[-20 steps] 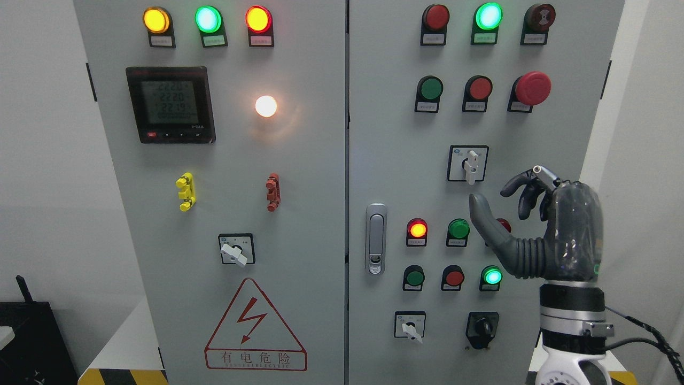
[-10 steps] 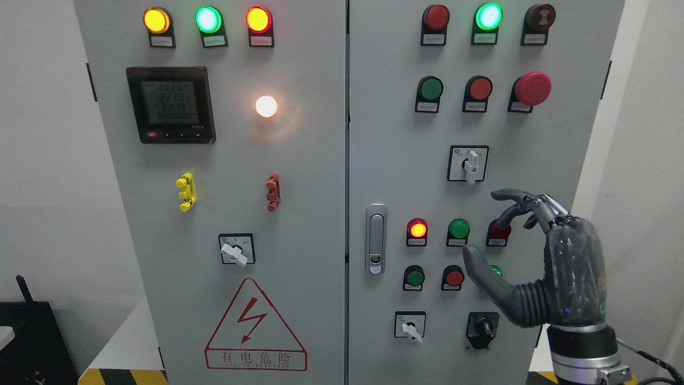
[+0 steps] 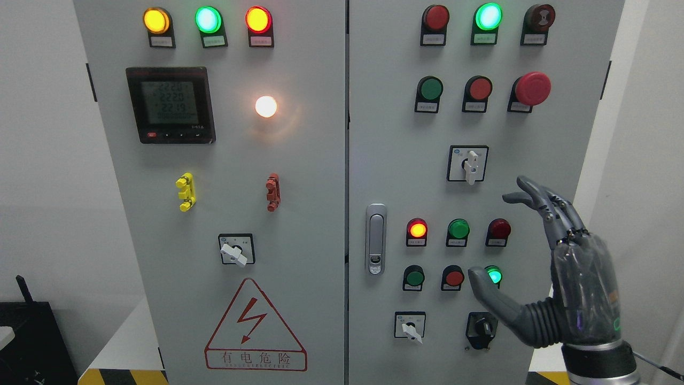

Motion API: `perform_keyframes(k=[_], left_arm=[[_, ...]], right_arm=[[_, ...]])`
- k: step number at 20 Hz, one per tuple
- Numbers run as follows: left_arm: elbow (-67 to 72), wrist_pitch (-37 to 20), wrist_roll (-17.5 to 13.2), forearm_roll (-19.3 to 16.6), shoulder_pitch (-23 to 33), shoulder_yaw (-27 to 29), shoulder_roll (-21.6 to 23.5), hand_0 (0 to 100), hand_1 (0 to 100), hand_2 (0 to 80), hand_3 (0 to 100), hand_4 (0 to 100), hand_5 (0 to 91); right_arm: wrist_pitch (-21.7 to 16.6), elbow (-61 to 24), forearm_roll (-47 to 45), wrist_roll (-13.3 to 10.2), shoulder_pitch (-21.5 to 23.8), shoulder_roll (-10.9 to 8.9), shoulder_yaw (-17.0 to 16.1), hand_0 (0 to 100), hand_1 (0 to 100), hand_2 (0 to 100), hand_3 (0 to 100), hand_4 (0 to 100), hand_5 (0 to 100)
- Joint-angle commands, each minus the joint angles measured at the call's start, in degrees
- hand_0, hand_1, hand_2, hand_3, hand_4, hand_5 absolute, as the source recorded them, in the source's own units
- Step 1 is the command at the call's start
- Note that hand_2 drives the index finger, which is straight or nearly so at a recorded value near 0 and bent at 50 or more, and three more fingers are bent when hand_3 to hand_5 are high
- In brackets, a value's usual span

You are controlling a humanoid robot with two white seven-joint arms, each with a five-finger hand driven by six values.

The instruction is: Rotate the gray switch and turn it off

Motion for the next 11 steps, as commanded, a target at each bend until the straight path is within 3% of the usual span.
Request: perform_keyframes(k=[1,11], left_arm=[[-1.5,0.0,0.0,1.1,-0.5,0.4,0.0,12,39,0.0,0,0,0.0],[-1.5,0.0,0.0,1.1,-0.5,0.4,0.0,12,39,0.0,0,0,0.0]], right_arm=[[0.1,-1.9,0.1,-0.1,1.3,-2.41,-0.3,14,28,3,2,0,0],[0.2,-1.9,0.1,-0.1,1.9,-2.33,-0.3,14,29,3,2,0,0]])
